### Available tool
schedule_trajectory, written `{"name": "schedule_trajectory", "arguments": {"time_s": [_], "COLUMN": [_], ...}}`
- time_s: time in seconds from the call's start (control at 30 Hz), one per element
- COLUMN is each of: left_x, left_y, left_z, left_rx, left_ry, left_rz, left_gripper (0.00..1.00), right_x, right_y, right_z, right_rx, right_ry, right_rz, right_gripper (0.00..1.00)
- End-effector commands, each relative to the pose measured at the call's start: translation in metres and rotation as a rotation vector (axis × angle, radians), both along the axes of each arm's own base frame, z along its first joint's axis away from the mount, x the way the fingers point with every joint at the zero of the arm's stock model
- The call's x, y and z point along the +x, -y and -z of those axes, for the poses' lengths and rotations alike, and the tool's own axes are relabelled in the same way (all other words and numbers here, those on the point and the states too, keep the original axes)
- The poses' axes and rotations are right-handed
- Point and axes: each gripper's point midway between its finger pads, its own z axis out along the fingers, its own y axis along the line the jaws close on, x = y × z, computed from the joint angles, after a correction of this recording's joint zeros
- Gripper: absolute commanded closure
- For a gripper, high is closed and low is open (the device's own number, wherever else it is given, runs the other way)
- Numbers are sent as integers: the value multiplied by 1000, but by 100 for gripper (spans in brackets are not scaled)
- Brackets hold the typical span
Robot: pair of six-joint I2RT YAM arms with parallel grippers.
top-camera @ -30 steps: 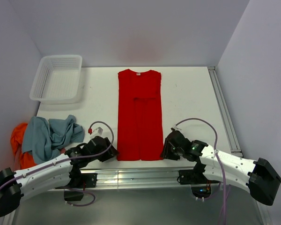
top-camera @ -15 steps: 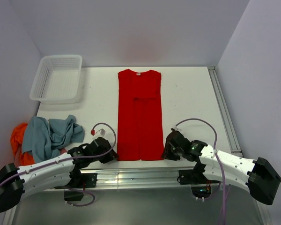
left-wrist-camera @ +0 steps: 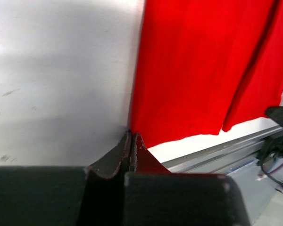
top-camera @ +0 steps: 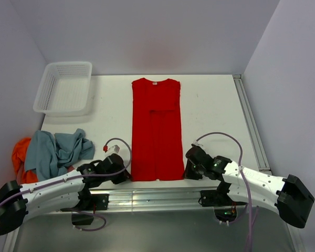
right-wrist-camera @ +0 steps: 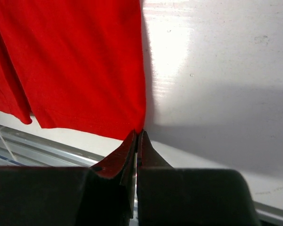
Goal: Roll the t-shirts
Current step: Fold the tshirt
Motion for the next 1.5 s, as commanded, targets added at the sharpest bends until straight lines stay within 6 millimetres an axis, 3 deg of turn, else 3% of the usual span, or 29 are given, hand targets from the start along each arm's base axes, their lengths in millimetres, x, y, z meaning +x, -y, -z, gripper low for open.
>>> {"name": "schedule_trajectory", "arguments": {"time_s": [0.0,0.33,0.6,0.83,1.07,1.47], "left_x": [-3,23,50,84,102,136], "left_y": [-9,16,0,-13,-7,1], "left_z": [-6,-36,-63,-88,-97,-122], "left_rx": [74,69,95,104,101,131], "left_ry": [-10,50,123,190,235,308], "left_rz": [18,39,-1,-59,-56,-41], "left_gripper": [100,100,100,100,100,100], "right_x": [9,33,59,78,91,124], "right_y": [-5,-16,-21,-23,-19,-17], "right_z": [-21,-58,-84,-94,-94,-112], "right_rx": [1,-19,-40,-59,-72,-92], "right_ry": [41,128,208,236,227,265], "right_rz": [-8,-33,-24,-28,-19,-8], "right_gripper": [100,100,100,100,100,100]}}
